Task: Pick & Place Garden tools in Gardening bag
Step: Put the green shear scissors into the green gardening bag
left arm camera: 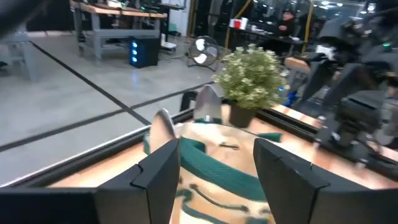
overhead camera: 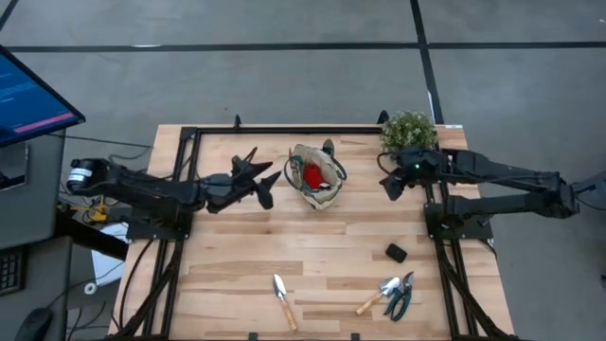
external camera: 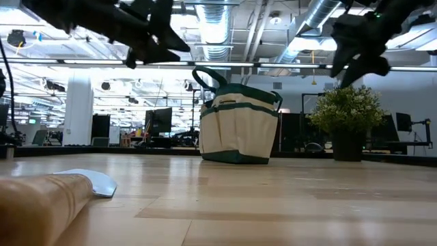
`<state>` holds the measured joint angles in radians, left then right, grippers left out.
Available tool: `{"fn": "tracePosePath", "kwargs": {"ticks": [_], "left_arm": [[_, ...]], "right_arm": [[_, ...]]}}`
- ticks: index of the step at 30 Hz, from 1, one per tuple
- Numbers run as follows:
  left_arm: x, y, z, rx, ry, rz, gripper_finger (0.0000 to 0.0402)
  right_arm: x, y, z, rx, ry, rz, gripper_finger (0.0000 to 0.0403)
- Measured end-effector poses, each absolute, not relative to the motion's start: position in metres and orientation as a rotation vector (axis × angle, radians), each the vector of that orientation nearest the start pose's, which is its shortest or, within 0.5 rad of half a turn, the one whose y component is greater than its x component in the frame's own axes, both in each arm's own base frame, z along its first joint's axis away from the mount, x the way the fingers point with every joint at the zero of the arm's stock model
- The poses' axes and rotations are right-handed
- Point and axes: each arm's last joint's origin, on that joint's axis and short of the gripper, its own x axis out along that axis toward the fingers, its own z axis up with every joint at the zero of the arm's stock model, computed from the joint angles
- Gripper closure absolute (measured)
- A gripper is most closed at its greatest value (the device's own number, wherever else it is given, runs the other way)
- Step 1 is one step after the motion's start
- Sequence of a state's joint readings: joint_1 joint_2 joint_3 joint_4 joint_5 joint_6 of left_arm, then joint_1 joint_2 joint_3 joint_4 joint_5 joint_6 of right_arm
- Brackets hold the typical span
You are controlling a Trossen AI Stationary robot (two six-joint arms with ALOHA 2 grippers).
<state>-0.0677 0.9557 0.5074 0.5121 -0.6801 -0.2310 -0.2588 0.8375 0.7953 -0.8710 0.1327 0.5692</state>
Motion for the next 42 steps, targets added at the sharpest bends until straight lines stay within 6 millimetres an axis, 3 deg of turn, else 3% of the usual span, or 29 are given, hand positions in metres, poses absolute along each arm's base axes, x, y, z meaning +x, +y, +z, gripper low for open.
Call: {"fn": "tracePosePath", "kwargs": {"ticks": [6, 11, 22, 31, 37, 42], "left_arm": [[0.189, -0.01, 0.282, -0.35, -0.153, 0.514, 0.0199], [0.182, -0.023, 0.286, -0.412, -0.173, 0.43, 0.0199], [0.158, -0.036, 0.303, -0.478, -0.246, 0.3, 0.0199], [0.137, -0.036, 0.312, -0.497, -0.274, 0.244, 0.0199], [0.135, -0.035, 0.313, -0.5, -0.278, 0.243, 0.0199], [0.135, -0.036, 0.313, -0.501, -0.273, 0.211, 0.0199]], "right_arm": [[0.13, -0.029, 0.263, 0.797, 1.019, -0.583, 0.0154], [0.128, -0.006, 0.256, 0.994, 1.23, -0.55, 0.0155], [0.143, 0.087, 0.244, 1.298, 1.299, -0.682, 0.0155], [0.157, 0.154, 0.205, 1.432, 1.329, -0.891, 0.0155], [0.167, 0.168, 0.174, 1.355, 1.418, -0.999, 0.0155], [0.164, 0.167, 0.167, 1.297, 1.448, -1.087, 0.0155]]}}
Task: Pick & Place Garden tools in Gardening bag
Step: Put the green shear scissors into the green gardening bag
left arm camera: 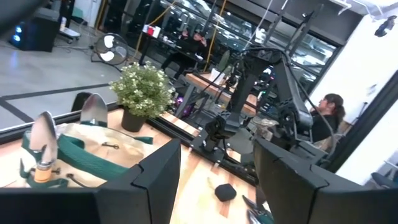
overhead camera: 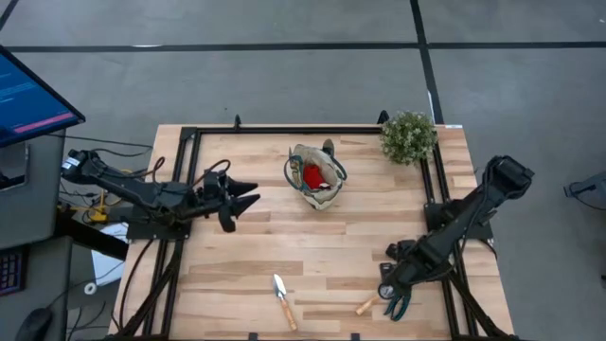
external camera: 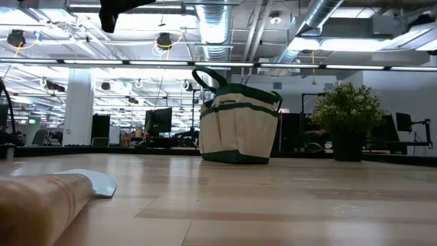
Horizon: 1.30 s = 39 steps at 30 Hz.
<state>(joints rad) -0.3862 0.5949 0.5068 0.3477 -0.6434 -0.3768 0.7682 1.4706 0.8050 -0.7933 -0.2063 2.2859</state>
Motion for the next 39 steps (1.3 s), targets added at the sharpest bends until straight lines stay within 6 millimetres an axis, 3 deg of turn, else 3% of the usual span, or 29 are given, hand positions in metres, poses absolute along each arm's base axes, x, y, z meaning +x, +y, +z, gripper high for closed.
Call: {"fn": "tracePosePath", "kwargs": {"ticks": [6, 12, 18, 28, 32, 39], "left_arm": [[0.135, -0.036, 0.313, -0.506, -0.273, 0.201, 0.0199], [0.135, -0.036, 0.313, -0.524, -0.277, 0.199, 0.0199], [0.135, -0.036, 0.314, -0.535, -0.279, 0.199, 0.0199], [0.135, -0.036, 0.314, -0.539, -0.287, 0.214, 0.0199], [0.135, -0.036, 0.314, -0.54, -0.289, 0.221, 0.0199], [0.135, -0.035, 0.314, -0.54, -0.289, 0.224, 0.0199]], "right_arm": [[0.157, 0.174, 0.165, 1.273, 1.489, -1.104, 0.0155], [0.151, 0.168, 0.146, 1.219, 1.468, -1.177, 0.0155], [0.156, 0.163, 0.132, 1.307, 1.401, -1.099, 0.0155], [0.16, 0.166, 0.131, 1.356, 1.405, -1.04, 0.0157], [0.161, 0.166, 0.13, 1.362, 1.409, -1.043, 0.0191], [0.171, 0.165, 0.119, 1.365, 1.424, -1.073, 0.0308]]}}
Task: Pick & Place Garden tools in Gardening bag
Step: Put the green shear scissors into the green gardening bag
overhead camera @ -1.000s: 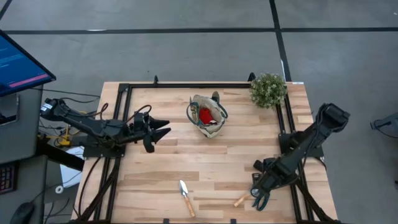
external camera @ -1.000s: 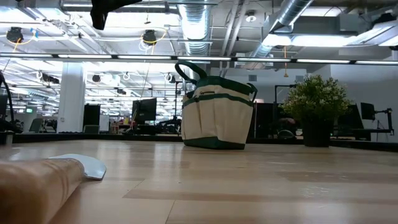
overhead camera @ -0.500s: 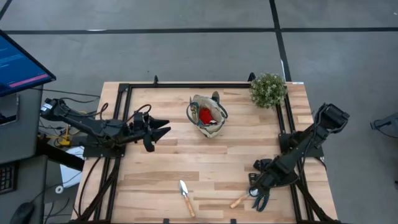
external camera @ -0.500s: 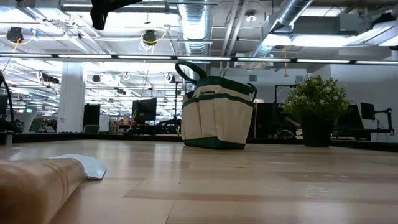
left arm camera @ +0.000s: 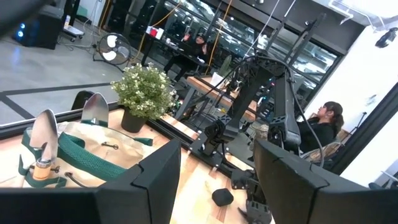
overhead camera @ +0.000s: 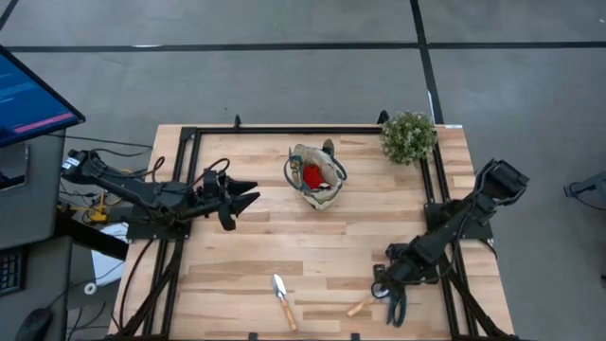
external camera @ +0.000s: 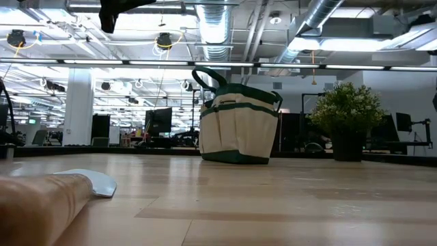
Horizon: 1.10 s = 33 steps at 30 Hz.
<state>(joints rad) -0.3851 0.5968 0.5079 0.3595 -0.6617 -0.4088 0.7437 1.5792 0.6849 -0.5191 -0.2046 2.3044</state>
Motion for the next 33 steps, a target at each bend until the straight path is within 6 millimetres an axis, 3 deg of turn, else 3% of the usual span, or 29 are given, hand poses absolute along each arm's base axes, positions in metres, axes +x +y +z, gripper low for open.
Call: {"fn": "tracePosePath", "kwargs": {"ticks": [6, 13, 25, 29, 33], "left_arm": [[0.135, -0.035, 0.314, -0.51, -0.285, 0.228, 0.0199], [0.135, -0.034, 0.314, -0.501, -0.288, 0.242, 0.0199], [0.135, -0.033, 0.314, -0.501, -0.291, 0.246, 0.0199], [0.135, -0.033, 0.314, -0.503, -0.293, 0.245, 0.0199], [0.135, -0.033, 0.315, -0.502, -0.292, 0.231, 0.0199]], "right_arm": [[0.173, 0.16, 0.121, 1.372, 1.412, -1.076, 0.0311], [0.171, 0.14, 0.135, 1.324, 1.271, -1.101, 0.0311], [0.181, 0.105, 0.169, 1.311, 1.016, -0.954, 0.0402], [0.18, 0.104, 0.176, 1.327, 1.08, -0.879, 0.0382], [0.171, 0.122, 0.186, 1.298, 1.356, -0.771, 0.0352]]}}
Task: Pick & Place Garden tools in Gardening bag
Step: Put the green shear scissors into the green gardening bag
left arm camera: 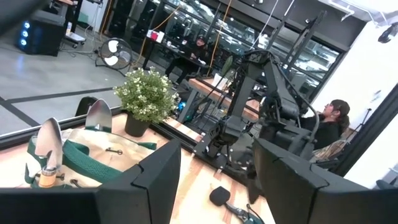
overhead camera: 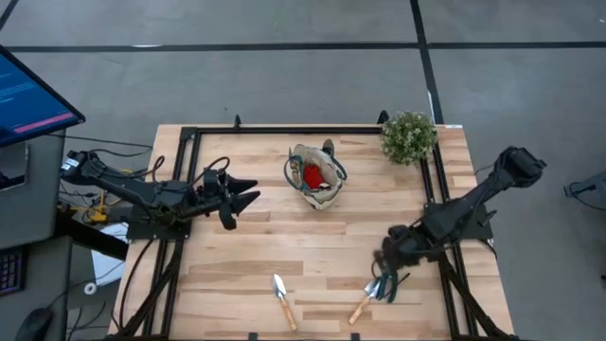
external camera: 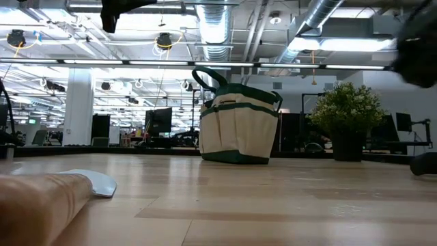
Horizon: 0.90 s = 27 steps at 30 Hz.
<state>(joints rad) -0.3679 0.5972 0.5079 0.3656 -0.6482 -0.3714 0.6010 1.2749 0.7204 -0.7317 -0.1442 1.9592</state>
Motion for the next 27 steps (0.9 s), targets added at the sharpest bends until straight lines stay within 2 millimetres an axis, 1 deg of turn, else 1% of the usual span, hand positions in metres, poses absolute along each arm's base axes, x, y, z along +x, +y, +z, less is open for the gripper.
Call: {"fn": "tracePosePath", "kwargs": {"ticks": [2, 5, 9, 12, 15, 17, 21, 24, 27], "left_arm": [[0.135, -0.034, 0.315, -0.502, -0.292, 0.23, 0.0199], [0.136, -0.034, 0.315, -0.501, -0.292, 0.23, 0.0199], [0.136, -0.034, 0.315, -0.501, -0.291, 0.23, 0.0199], [0.136, -0.034, 0.315, -0.501, -0.291, 0.23, 0.0199], [0.136, -0.034, 0.315, -0.501, -0.291, 0.23, 0.0199], [0.136, -0.034, 0.315, -0.501, -0.291, 0.23, 0.0199], [0.136, -0.034, 0.315, -0.501, -0.291, 0.23, 0.0199], [0.136, -0.034, 0.315, -0.508, -0.292, 0.228, 0.0199], [0.135, -0.034, 0.315, -0.51, -0.293, 0.228, 0.0199]], "right_arm": [[0.164, 0.133, 0.187, 1.261, 1.471, -0.749, 0.0333], [0.155, 0.149, 0.185, 1.253, 1.525, -0.768, 0.0296], [0.148, 0.163, 0.173, 1.25, 1.495, -0.895, 0.0228], [0.151, 0.165, 0.164, 1.255, 1.453, -0.979, 0.0175], [0.159, 0.166, 0.157, 1.268, 1.432, -0.996, 0.0141], [0.164, 0.165, 0.153, 1.277, 1.404, -0.984, 0.0134], [0.177, 0.161, 0.149, 1.307, 1.355, -0.957, 0.0135], [0.184, 0.157, 0.151, 1.348, 1.328, -0.931, 0.0137], [0.189, 0.152, 0.158, 1.403, 1.303, -0.892, 0.0138]]}}
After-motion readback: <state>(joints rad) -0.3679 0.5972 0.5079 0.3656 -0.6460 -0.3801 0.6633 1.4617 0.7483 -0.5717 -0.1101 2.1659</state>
